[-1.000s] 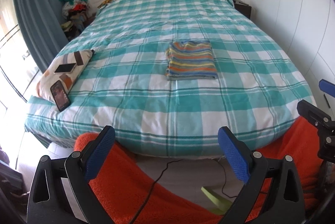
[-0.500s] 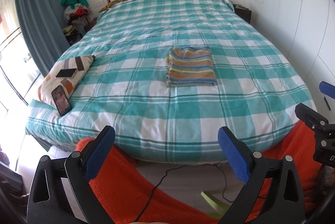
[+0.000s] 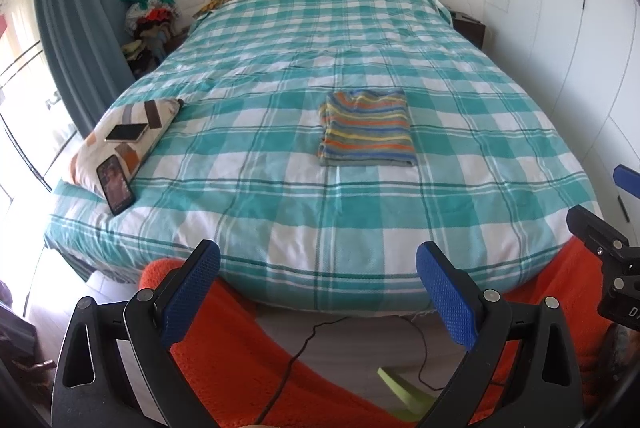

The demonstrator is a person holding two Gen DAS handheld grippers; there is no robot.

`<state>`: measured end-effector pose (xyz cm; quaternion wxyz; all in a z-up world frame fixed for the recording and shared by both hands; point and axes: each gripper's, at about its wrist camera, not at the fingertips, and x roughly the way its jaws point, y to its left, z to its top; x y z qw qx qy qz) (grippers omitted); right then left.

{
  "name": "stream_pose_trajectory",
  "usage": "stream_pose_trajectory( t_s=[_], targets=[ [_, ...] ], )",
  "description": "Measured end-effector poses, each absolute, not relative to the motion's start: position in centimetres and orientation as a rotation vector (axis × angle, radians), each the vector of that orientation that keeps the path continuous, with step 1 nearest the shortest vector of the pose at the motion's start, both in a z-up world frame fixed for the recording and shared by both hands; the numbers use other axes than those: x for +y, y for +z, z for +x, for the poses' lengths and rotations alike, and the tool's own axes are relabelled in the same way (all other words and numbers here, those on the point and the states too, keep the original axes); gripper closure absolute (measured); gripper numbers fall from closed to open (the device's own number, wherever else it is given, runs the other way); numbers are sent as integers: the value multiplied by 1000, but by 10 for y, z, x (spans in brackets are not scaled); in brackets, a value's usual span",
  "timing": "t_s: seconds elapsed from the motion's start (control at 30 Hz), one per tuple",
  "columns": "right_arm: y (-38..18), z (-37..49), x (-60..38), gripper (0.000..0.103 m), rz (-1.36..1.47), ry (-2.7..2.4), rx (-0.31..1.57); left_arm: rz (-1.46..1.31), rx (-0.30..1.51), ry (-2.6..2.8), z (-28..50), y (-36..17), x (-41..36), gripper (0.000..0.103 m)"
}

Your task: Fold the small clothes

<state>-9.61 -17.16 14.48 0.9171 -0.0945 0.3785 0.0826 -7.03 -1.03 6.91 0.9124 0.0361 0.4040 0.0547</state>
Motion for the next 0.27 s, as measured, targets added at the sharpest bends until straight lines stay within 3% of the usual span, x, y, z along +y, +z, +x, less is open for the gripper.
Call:
stream_pose_trajectory(
  t_s=[0.27],
  targets=[
    [143, -94, -175, 10, -187, 171, 789, 84, 805, 109, -74, 71, -15, 3]
  ],
)
